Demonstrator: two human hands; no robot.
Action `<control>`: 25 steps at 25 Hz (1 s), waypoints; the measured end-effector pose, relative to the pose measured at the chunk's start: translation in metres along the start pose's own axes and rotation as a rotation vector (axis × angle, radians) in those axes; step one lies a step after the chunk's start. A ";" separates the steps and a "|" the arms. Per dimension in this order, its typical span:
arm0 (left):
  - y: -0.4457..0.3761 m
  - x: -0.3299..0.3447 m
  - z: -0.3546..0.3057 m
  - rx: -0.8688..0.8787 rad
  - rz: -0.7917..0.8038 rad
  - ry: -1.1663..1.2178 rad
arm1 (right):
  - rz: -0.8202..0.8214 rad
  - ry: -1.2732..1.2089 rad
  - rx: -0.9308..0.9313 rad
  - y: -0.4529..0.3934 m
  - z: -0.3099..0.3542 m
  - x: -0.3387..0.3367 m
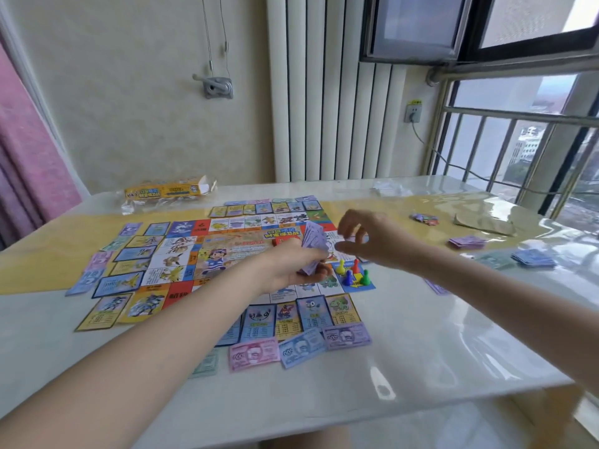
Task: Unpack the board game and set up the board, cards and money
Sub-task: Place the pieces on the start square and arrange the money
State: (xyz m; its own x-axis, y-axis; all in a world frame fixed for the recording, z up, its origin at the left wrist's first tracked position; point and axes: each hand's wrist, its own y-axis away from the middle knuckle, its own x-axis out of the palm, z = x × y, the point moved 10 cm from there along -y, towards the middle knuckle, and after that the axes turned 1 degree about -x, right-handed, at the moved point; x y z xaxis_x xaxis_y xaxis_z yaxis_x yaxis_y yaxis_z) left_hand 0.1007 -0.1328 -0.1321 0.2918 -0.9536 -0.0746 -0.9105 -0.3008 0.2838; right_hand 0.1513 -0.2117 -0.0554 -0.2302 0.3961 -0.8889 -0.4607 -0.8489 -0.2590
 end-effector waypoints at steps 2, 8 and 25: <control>-0.005 0.006 -0.002 0.001 0.011 0.078 | 0.056 0.014 -0.068 0.002 0.007 0.008; -0.018 0.018 -0.017 0.020 0.034 0.080 | 0.058 0.018 -0.157 -0.008 0.019 0.022; -0.086 0.052 -0.062 0.009 0.024 0.140 | -0.195 -0.156 -0.015 -0.036 -0.065 -0.024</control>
State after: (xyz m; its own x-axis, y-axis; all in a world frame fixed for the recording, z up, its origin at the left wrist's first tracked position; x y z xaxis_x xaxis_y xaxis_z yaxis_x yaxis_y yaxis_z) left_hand 0.2127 -0.1559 -0.1015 0.3076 -0.9492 0.0662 -0.9201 -0.2791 0.2749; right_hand 0.2292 -0.2136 -0.0496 -0.2683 0.6007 -0.7531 -0.4964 -0.7562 -0.4263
